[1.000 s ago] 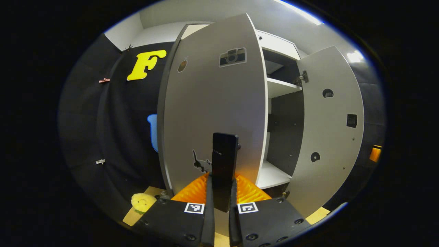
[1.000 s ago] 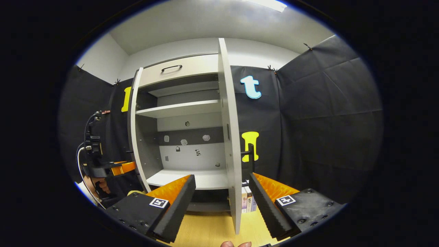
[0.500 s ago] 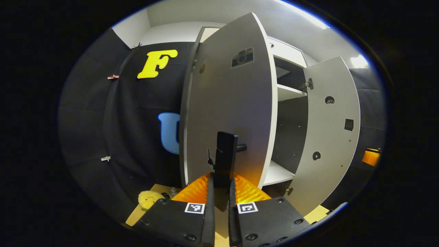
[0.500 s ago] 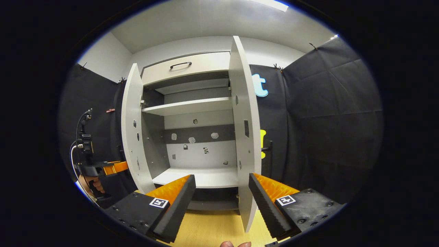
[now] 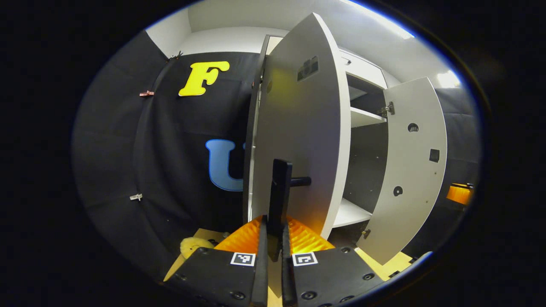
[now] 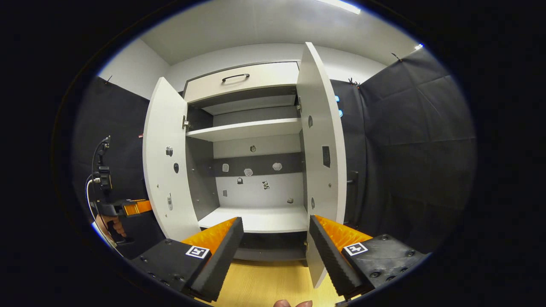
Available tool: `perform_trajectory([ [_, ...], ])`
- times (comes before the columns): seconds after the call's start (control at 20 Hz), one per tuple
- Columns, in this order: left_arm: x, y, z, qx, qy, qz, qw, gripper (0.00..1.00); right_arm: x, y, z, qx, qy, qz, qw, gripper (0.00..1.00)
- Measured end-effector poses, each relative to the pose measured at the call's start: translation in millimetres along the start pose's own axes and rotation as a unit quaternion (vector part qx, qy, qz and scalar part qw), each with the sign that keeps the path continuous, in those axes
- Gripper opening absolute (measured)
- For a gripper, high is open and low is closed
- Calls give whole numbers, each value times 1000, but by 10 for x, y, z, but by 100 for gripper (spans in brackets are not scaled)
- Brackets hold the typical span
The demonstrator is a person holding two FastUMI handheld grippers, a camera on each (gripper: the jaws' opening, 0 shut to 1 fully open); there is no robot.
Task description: Open the right door of the double-door shoe cabinet with the right hand, and open the left door with the left hand.
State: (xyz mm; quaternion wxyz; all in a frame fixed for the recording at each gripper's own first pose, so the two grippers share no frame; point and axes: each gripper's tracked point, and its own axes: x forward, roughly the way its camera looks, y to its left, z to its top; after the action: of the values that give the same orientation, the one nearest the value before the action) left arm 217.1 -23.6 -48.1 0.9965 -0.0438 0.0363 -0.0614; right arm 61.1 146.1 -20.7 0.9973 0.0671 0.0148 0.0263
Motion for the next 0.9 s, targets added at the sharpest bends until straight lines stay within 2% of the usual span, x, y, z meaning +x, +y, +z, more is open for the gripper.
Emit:
perform_trajectory([
  [0.15, 5, 89, -15, -8, 3, 21, 1000, 16, 0, 14, -16, 0, 0, 0, 1000, 98],
  [0.25, -23, 220, -9, -5, 5, 53, 999, 15, -10, 9, -7, -1, 0, -2, 1000, 98],
  [0.3, -15, 283, 13, 0, 2, 58, 998, 11, -19, 4, 3, 0, -1, -4, 1000, 98],
  [0.35, 47, 243, -34, -5, 12, 41, 999, 4, -22, 0, 20, 1, -3, -6, 1000, 98],
  [0.45, -16, 150, -27, -18, 15, 24, 999, 11, -28, 5, 41, 3, -5, -6, 1000, 98],
  [0.55, -23, 190, -23, -16, 13, 25, 999, 14, -5, 22, 37, 2, -6, -5, 1000, 98],
  [0.75, -23, 245, -30, -7, 11, 35, 999, 14, 38, -4, -20, -11, -2, -12, 1000, 98],
  [0.9, -37, 254, -32, -1, 13, 38, 999, 14, 77, 6, 70, -11, -25, -12, 1000, 98],
])
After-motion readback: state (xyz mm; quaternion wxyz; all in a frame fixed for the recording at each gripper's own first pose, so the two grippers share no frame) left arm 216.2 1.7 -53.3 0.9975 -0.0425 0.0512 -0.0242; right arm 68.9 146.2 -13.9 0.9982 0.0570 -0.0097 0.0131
